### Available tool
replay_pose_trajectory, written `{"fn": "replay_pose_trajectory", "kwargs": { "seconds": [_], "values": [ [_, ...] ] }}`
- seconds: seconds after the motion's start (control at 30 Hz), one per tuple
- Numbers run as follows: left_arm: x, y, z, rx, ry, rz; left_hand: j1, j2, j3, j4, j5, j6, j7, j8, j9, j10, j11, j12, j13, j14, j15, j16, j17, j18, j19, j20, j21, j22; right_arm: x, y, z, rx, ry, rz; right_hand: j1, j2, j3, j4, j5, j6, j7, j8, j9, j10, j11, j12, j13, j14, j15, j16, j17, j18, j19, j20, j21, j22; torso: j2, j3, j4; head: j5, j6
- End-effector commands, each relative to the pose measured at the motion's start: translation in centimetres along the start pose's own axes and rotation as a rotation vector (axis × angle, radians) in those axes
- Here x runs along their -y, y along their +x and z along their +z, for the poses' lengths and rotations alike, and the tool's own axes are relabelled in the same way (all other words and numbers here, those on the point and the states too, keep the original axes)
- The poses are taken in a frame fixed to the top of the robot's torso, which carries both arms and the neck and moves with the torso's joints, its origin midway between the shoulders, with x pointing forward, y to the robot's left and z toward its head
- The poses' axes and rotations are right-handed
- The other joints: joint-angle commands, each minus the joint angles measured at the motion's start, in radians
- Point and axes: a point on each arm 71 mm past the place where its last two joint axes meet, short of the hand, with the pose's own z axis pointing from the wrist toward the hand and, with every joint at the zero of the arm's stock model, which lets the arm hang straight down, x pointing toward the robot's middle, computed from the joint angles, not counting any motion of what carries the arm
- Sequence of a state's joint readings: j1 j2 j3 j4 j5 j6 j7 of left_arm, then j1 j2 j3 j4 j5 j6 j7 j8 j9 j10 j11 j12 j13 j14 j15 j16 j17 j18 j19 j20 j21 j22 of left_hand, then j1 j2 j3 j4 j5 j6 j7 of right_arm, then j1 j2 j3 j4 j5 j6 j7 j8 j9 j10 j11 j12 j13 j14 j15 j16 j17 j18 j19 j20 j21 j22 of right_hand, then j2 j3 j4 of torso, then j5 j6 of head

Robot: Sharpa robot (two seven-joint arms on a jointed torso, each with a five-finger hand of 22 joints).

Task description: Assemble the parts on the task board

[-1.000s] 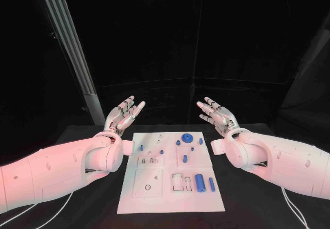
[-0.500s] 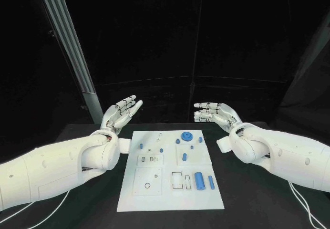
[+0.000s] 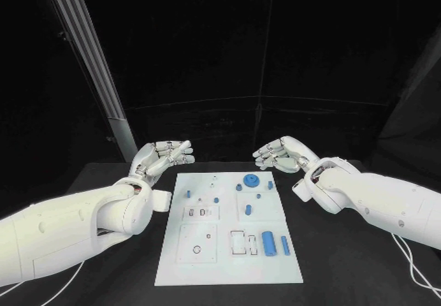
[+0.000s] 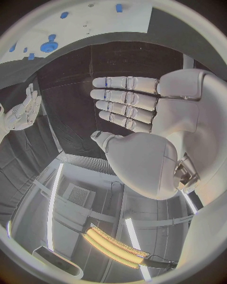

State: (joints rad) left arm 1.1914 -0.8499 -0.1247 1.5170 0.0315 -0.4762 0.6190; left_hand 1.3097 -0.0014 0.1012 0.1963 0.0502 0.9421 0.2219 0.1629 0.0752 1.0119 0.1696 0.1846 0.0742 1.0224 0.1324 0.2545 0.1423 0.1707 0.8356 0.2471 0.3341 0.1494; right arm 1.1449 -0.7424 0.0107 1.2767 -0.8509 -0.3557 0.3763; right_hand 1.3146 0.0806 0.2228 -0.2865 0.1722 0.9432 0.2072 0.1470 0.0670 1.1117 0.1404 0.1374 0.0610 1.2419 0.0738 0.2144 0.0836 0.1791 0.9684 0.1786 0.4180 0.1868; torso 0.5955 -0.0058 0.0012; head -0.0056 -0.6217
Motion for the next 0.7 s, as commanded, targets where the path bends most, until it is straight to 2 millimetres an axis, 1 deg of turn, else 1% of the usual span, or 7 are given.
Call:
{"fn": "replay_pose_trajectory", "kwargs": {
  "seconds": [0.03, 0.13, 0.23, 0.3, 0.5, 0.57, 0.7],
  "values": [
    [0.4, 0.8, -0.4, -0.088, 0.009, -0.037, 0.009, 0.000, 0.002, -0.008, 0.003, 0.008, 0.001, -0.005, -0.002, 0.008, 0.001, -0.006, -0.002, 0.008, 0.000, -0.005, 0.001, 0.014, 0.008, 0.000, 0.000, -0.002, -0.5, 0.5, 0.8, -0.112, -0.029, -0.274, -0.004, -0.018, -0.009, 0.001, 0.007, 0.024, -0.011, -0.006, 0.000, 0.049, -0.018, -0.001, 0.004, 0.082, -0.029, 0.025, 0.016, 0.005, 0.068, -0.029, 0.071, 0.035, 0.038, -0.0015, 0.0078, -0.004, 0.007],
    [0.7, 1.2, -0.6, -0.116, 0.010, -0.052, 0.014, 0.005, 0.003, -0.013, 0.003, 0.011, 0.000, -0.010, -0.005, 0.011, 0.001, -0.014, -0.004, 0.010, -0.001, -0.013, 0.002, 0.014, 0.011, -0.001, -0.004, -0.006, -0.8, 0.7, 1.5, -0.153, -0.014, -0.385, -0.002, -0.028, -0.018, 0.002, 0.011, 0.043, -0.026, -0.013, 0.000, 0.093, -0.039, -0.003, 0.006, 0.192, -0.058, 0.070, 0.041, 0.006, 0.127, -0.061, 0.151, 0.078, 0.059, -0.0039, 0.0164, -0.009, 0.008],
    [0.9, 1.8, -0.8, -0.138, 0.011, -0.065, 0.016, 0.007, 0.003, -0.015, 0.003, 0.012, 0.000, -0.012, -0.006, 0.011, 0.001, -0.017, -0.005, 0.010, 0.000, -0.016, 0.002, 0.014, 0.011, -0.001, -0.006, -0.008, -1.1, 1.1, 2.3, -0.189, 0.008, -0.498, -0.019, -0.055, -0.029, 0.005, 0.065, 0.045, -0.032, -0.029, -0.002, 0.118, -0.051, -0.016, 0.006, 0.266, -0.074, 0.127, 0.076, 0.004, 0.147, -0.079, 0.210, 0.112, 0.079, -0.0053, 0.0231, -0.016, 0.014],
    [1.0, 2.1, -0.9, -0.150, 0.010, -0.072, 0.018, 0.008, 0.003, -0.017, 0.003, 0.013, 0.000, -0.015, -0.007, 0.012, 0.001, -0.022, -0.006, 0.009, 0.000, -0.020, 0.002, 0.014, 0.011, -0.001, -0.008, -0.010, -1.2, 1.3, 2.8, -0.206, 0.022, -0.556, -0.031, -0.064, -0.030, 0.008, 0.079, 0.053, -0.034, -0.039, -0.002, 0.130, -0.056, -0.030, 0.006, 0.272, -0.084, 0.201, 0.127, 0.001, 0.151, -0.086, 0.246, 0.133, 0.088, -0.0068, 0.0252, -0.020, 0.018],
    [1.0, 2.7, -1.0, -0.174, 0.006, -0.087, 0.018, 0.009, 0.003, -0.018, 0.003, 0.013, 0.000, -0.018, -0.008, 0.012, 0.001, -0.025, -0.006, 0.009, 0.000, -0.023, 0.001, 0.013, 0.011, -0.001, -0.010, -0.011, -1.6, 1.8, 3.9, -0.219, 0.051, -0.686, -0.057, -0.079, -0.024, 0.012, 0.060, 0.061, -0.038, -0.061, -0.001, 0.128, -0.059, -0.066, 0.008, 0.268, -0.086, 0.388, 0.255, 0.002, 0.183, -0.090, 0.333, 0.180, 0.111, -0.0084, 0.0318, -0.032, 0.029],
    [1.0, 2.9, -1.0, -0.178, 0.005, -0.089, 0.018, 0.009, 0.003, -0.018, 0.003, 0.013, 0.000, -0.018, -0.008, 0.012, 0.001, -0.025, -0.006, 0.009, 0.001, -0.023, 0.001, 0.013, 0.011, -0.001, -0.010, -0.012, -1.8, 1.8, 4.2, -0.215, 0.059, -0.725, -0.068, -0.084, -0.023, 0.016, 0.056, 0.053, -0.039, -0.072, -0.001, 0.089, -0.053, -0.074, 0.007, 0.276, -0.080, 0.572, 0.439, 0.002, 0.201, -0.089, 0.368, 0.200, 0.118, -0.0090, 0.0347, -0.035, 0.033],
    [1.0, 3.0, -1.0, -0.182, 0.004, -0.091, 0.018, 0.009, 0.003, -0.018, 0.003, 0.013, 0.001, -0.018, -0.008, 0.012, 0.001, -0.026, -0.007, 0.009, 0.001, -0.024, 0.001, 0.013, 0.011, -0.001, -0.010, -0.012, -2.0, 1.9, 4.5, -0.217, 0.071, -0.767, -0.075, -0.095, -0.031, 0.019, 0.059, 0.031, -0.041, -0.081, -0.001, 0.026, -0.045, -0.065, 0.009, 0.268, -0.073, 0.703, 0.573, 0.003, 0.199, -0.084, 0.404, 0.221, 0.126, -0.0099, 0.0406, -0.039, 0.035]
  ]
}}
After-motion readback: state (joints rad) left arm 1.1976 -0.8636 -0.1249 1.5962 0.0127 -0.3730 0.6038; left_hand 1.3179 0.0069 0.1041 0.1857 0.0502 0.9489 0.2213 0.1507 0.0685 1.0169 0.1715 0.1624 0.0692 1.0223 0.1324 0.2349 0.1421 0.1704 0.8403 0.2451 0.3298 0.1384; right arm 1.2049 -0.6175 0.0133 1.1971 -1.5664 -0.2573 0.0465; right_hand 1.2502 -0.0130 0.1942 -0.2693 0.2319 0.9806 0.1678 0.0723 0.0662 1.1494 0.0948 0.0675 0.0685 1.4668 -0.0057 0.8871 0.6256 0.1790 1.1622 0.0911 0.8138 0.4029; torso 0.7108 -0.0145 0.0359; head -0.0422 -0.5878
